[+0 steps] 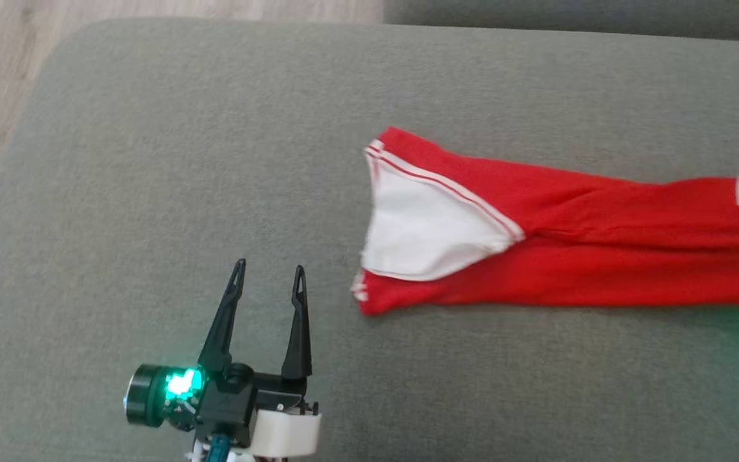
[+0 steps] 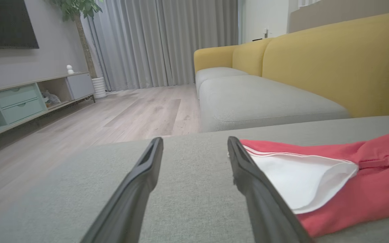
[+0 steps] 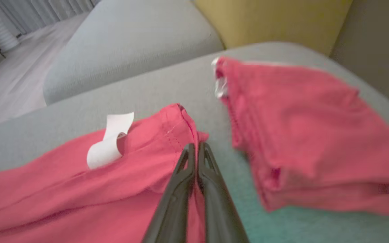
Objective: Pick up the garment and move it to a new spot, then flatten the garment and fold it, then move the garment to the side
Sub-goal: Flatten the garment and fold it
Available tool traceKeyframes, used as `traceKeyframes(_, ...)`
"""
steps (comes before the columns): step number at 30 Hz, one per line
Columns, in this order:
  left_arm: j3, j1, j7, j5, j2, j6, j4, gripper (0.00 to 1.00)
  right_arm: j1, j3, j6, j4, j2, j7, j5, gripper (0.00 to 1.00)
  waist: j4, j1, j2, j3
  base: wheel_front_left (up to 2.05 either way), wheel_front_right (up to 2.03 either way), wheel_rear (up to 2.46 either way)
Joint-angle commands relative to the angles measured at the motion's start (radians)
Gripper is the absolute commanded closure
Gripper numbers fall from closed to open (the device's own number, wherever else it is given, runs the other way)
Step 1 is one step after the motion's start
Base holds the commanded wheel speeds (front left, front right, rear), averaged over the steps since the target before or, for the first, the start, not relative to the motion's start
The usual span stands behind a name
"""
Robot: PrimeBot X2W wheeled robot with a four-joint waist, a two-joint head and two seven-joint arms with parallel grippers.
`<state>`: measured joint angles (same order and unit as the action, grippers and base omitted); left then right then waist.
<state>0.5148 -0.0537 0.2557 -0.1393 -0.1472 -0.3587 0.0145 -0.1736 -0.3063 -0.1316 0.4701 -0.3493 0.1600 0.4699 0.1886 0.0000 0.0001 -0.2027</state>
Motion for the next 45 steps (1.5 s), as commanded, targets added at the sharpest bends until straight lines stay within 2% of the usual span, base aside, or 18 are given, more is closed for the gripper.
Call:
traceKeyframes(1,-0.042,-0.009,0.006,0.011,0.001,0.011,-0.033,0.0,-0.013,-0.011,0.001,-0.062,-0.065,0.004,0.015,1.0,-0.021,0.0,-0.0001,0.014,0.0,0.0,0.0)
traceKeyframes(5,-0.056,-0.001,0.006,0.024,0.005,0.027,-0.027,0.0,-0.023,-0.036,0.001,-0.187,-0.064,0.054,0.065,1.0,-0.038,0.0,-0.0001,0.028,0.0,0.0,0.0)
traceKeyframes(9,-0.065,0.006,0.006,0.031,0.015,0.042,-0.023,0.0,-0.023,-0.018,0.001,-0.365,-0.012,0.111,0.122,1.0,-0.042,0.0,-0.0001,0.037,0.0,0.0,0.0)
traceKeyframes(10,-0.066,0.008,0.006,0.033,0.017,0.046,-0.021,0.0,-0.022,-0.01,0.001,-0.408,0.007,0.122,0.131,1.0,-0.041,0.0,-0.0001,0.038,0.0,0.0,0.0)
traceKeyframes(11,-0.069,0.009,0.006,0.036,0.023,0.053,-0.019,0.0,-0.021,0.012,0.001,-0.486,0.053,0.145,0.144,1.0,-0.036,0.0,-0.0001,0.038,0.0,0.0,0.0)
traceKeyframes(16,-0.075,0.004,0.006,0.042,0.037,0.073,-0.013,0.0,-0.035,0.099,0.001,-0.606,0.18,0.173,0.115,1.0,-0.011,0.0,-0.0001,0.032,0.0,0.0,0.0)
traceKeyframes(19,-0.076,-0.002,0.006,0.046,0.046,0.084,-0.008,0.0,-0.059,0.165,0.001,-0.61,0.244,0.165,0.092,1.0,0.011,0.0,-0.0001,0.024,0.0,0.0,0.0)
traceKeyframes(23,-0.076,-0.008,0.006,0.05,0.057,0.095,0.0,0.0,-0.081,0.274,0.001,-0.566,0.286,0.143,0.082,1.0,0.045,0.0,-0.0001,0.012,0.0,0.0,0.0)
traceKeyframes(28,-0.077,-0.012,0.006,0.052,0.067,0.104,0.008,0.0,-0.103,0.39,0.001,-0.5,0.297,0.105,0.09,1.0,0.072,0.0,-0.0001,0.002,0.0,0.0,0.0)
traceKeyframes(31,-0.077,-0.013,0.006,0.054,0.073,0.111,0.014,0.0,-0.116,0.488,0.001,-0.442,0.298,0.065,0.141,1.0,0.088,0.0,-0.0001,-0.002,0.0,0.0,0.0)
traceKeyframes(32,-0.078,-0.013,0.006,0.056,0.076,0.113,0.015,0.0,-0.126,0.551,0.001,-0.402,0.299,0.038,0.162,1.0,0.094,0.0,-0.0001,-0.004,0.0,0.0,0.0)
traceKeyframes(37,-0.085,-0.012,0.006,0.061,0.082,0.111,0.018,0.0,-0.151,0.671,0.001,-0.297,0.299,-0.028,0.203,1.0,0.099,0.0,-0.0001,-0.01,0.0,0.0,0.0)
traceKeyframes(38,-0.087,-0.013,0.006,0.062,0.083,0.111,0.019,0.0,-0.156,0.692,0.001,-0.277,0.299,-0.038,0.207,0.61,0.099,0.0,-0.0001,-0.011,0.0,0.0,0.0)
traceKeyframes(39,-0.087,-0.013,0.006,0.063,0.084,0.11,0.02,0.0,-0.161,0.714,0.001,-0.261,0.299,-0.044,0.211,0.37,0.098,0.0,-0.0001,-0.012,0.0,0.0,0.0)
traceKeyframes(40,-0.088,-0.013,0.006,0.063,0.085,0.11,0.022,0.0,-0.164,0.731,0.001,-0.25,0.299,-0.054,0.214,0.05,0.096,0.0,-0.0001,-0.012,0.0,0.0,0.0)
traceKeyframes(41,-0.089,-0.012,0.006,0.062,0.086,0.11,0.024,0.0,-0.165,0.743,0.001,-0.241,0.299,-0.063,0.216,0.0,0.093,0.0,-0.0001,-0.011,0.0,0.0,0.0)
traceKeyframes(45,-0.106,-0.005,0.006,0.051,0.089,0.111,0.025,0.0,-0.15,0.741,0.001,-0.271,0.299,-0.125,0.188,0.0,0.071,0.0,-0.0001,0.0,0.0,0.0,0.0)
